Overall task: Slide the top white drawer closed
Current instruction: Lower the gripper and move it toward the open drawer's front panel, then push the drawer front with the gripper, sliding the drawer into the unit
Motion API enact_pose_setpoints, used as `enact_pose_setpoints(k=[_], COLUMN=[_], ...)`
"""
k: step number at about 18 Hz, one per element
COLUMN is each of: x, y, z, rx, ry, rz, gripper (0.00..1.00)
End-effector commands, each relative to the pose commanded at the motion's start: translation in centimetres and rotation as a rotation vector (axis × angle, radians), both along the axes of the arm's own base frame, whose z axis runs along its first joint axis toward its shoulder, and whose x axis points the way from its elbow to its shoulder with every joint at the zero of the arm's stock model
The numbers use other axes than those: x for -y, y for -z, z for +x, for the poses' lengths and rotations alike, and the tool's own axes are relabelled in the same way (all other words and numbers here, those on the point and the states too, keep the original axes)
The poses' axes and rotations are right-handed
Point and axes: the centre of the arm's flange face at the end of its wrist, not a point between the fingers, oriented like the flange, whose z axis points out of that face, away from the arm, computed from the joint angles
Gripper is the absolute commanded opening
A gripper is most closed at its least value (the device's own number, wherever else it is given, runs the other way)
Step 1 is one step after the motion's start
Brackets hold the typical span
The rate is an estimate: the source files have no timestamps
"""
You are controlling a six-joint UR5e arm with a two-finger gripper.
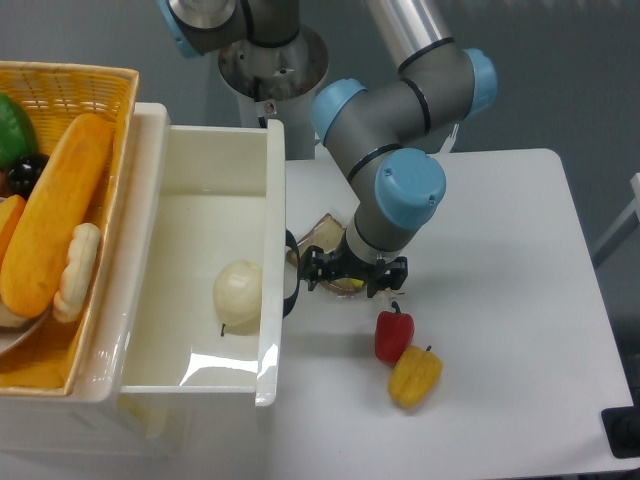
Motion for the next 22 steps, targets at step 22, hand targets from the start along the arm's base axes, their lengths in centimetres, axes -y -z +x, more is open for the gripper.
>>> enact_pose_setpoints(k=[22], x=[-1.4], y=[-1.7], z=[2.5], rx=[0.017], ry=[0.031], rz=[0.045], gripper=[1.0])
